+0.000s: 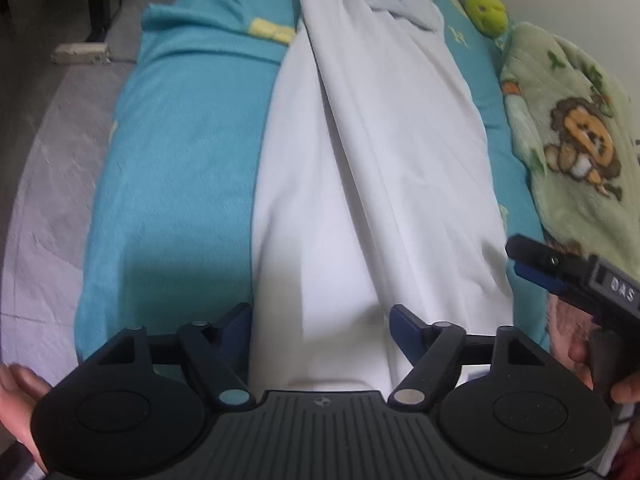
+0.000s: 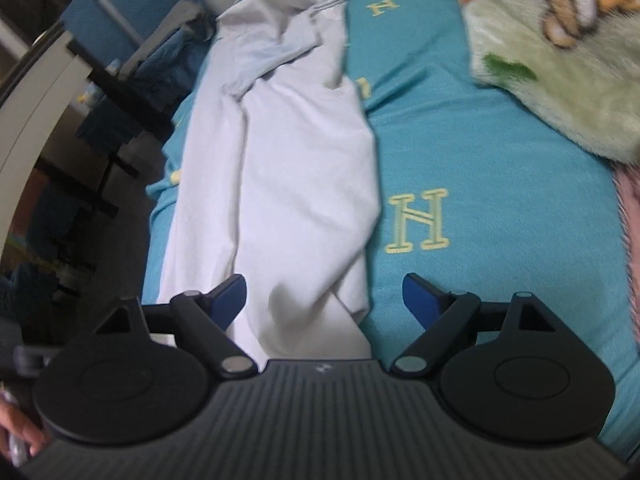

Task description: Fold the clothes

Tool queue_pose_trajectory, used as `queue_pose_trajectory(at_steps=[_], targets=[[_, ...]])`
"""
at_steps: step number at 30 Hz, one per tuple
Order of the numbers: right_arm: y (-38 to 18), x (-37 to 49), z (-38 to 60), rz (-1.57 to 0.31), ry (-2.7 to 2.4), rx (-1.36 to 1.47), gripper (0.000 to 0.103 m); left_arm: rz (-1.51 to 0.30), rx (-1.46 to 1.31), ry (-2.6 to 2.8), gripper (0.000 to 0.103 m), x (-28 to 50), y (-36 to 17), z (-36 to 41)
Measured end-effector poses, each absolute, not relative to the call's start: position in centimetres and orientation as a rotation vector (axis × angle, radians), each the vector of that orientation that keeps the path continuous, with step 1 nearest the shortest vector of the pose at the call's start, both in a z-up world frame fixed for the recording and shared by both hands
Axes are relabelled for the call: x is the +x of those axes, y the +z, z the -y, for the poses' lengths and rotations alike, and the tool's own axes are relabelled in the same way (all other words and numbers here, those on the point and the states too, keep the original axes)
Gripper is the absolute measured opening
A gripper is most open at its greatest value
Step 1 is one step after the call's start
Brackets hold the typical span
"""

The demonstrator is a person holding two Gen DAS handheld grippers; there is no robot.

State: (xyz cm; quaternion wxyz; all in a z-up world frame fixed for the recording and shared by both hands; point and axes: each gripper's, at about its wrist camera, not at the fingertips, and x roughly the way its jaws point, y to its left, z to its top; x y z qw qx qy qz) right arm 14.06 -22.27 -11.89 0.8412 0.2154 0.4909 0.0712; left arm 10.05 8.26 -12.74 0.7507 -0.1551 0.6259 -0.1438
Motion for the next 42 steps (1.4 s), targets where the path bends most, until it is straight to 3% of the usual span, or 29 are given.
queue_pose_trajectory(at_steps=[5, 8, 11, 14, 16, 17, 19, 22, 33, 42], targets=[[-13.3, 13.8, 22.5, -1.112, 0.161, 0.548, 0.086, -1.402, -0.245, -0.347, 0.058, 9.5, -12.9, -6.8], [-14.3, 13.8, 21.7, -1.181, 0.205, 0.582, 0.087, -1.394, -0.167, -0.346, 0.044, 9.3, -12.9, -6.0], [-14.4, 13.2, 20.4, -1.206, 0.233, 0.537, 0.08, -1.381, -0.128, -0.337, 0.034, 9.0, -12.8, -5.7], [-14.4, 12.3, 19.5, -1.223, 0.25, 0.516, 0.063, -1.366, -0.1, -0.329, 0.017, 8.5, -12.4, -5.4], [-14.4, 11.6, 18.9, -1.231, 0.254, 0.498, 0.033, -1.351, -0.089, -0.325, 0.009, 8.3, -12.1, -5.4], [-14.4, 11.3, 18.7, -1.233, 0.253, 0.487, 0.025, -1.342, -0.092, -0.327, 0.007, 8.2, -12.0, -5.4], [-14.1, 10.8, 18.4, -1.214, 0.249, 0.475, 0.015, -1.317, -0.113, -0.336, 0.005, 8.0, -11.4, -5.6], [-12.5, 10.0, 18.8, -1.119, 0.242, 0.476, 0.01, -1.25, -0.174, -0.366, 0.005, 7.5, -10.1, -6.1], [-8.2, 7.9, 24.1, -0.833, 0.269, 0.789, 0.007, -0.919, -0.556, -0.401, 0.005, 6.8, -4.5, -10.6], [-5.7, 6.0, 25.5, -0.75, 0.275, 0.847, 0.006, -0.798, -0.6, -0.43, 0.004, 4.9, 0.5, -10.9]])
